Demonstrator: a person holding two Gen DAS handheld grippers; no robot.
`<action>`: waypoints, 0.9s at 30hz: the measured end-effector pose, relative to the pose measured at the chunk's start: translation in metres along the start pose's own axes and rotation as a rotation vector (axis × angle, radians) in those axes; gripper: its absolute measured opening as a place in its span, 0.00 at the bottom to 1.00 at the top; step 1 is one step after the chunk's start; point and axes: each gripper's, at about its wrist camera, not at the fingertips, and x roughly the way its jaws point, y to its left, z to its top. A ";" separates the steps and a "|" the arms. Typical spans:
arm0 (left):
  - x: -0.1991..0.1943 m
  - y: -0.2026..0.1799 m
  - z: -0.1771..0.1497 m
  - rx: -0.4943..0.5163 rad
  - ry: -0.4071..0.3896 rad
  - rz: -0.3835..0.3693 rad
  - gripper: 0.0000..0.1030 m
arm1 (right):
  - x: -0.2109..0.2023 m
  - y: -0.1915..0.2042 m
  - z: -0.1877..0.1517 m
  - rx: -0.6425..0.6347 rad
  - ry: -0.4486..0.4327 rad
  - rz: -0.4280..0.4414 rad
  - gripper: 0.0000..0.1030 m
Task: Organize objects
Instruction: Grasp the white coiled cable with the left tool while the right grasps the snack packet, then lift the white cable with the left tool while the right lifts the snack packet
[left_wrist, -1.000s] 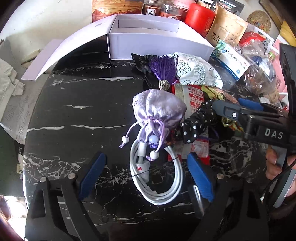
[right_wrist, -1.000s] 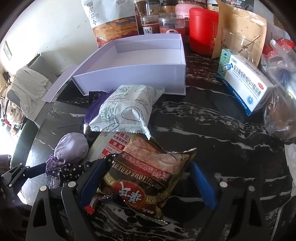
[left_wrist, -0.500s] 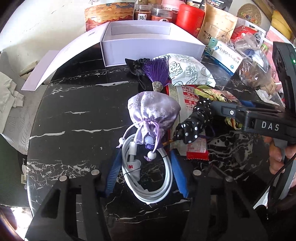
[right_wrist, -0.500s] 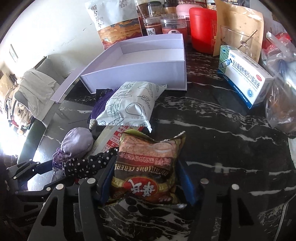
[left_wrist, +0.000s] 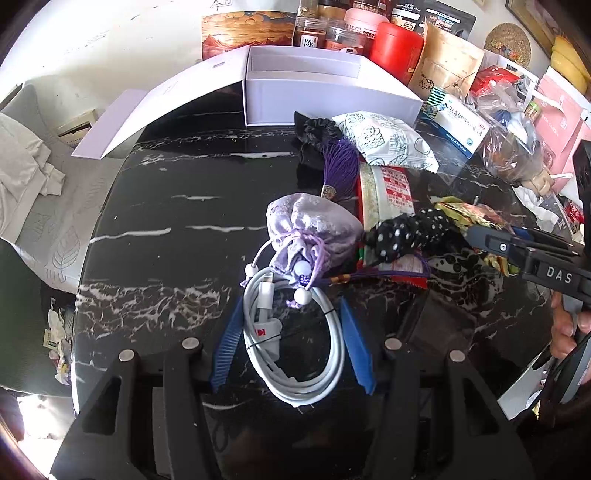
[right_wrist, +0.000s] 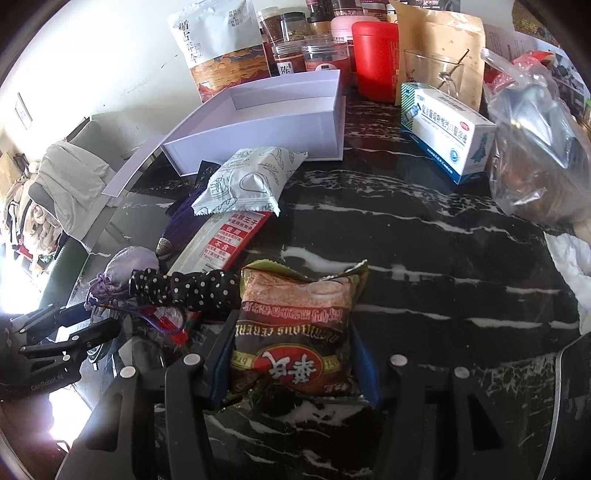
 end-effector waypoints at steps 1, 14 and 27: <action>-0.001 0.001 -0.002 -0.004 0.006 -0.001 0.50 | -0.003 -0.001 -0.004 0.000 0.000 -0.004 0.54; -0.002 0.006 -0.023 0.006 0.029 0.100 0.68 | -0.014 0.001 -0.025 -0.025 -0.003 -0.046 0.55; -0.016 0.011 -0.037 0.004 0.010 0.060 0.46 | -0.022 0.008 -0.033 -0.065 -0.029 -0.027 0.47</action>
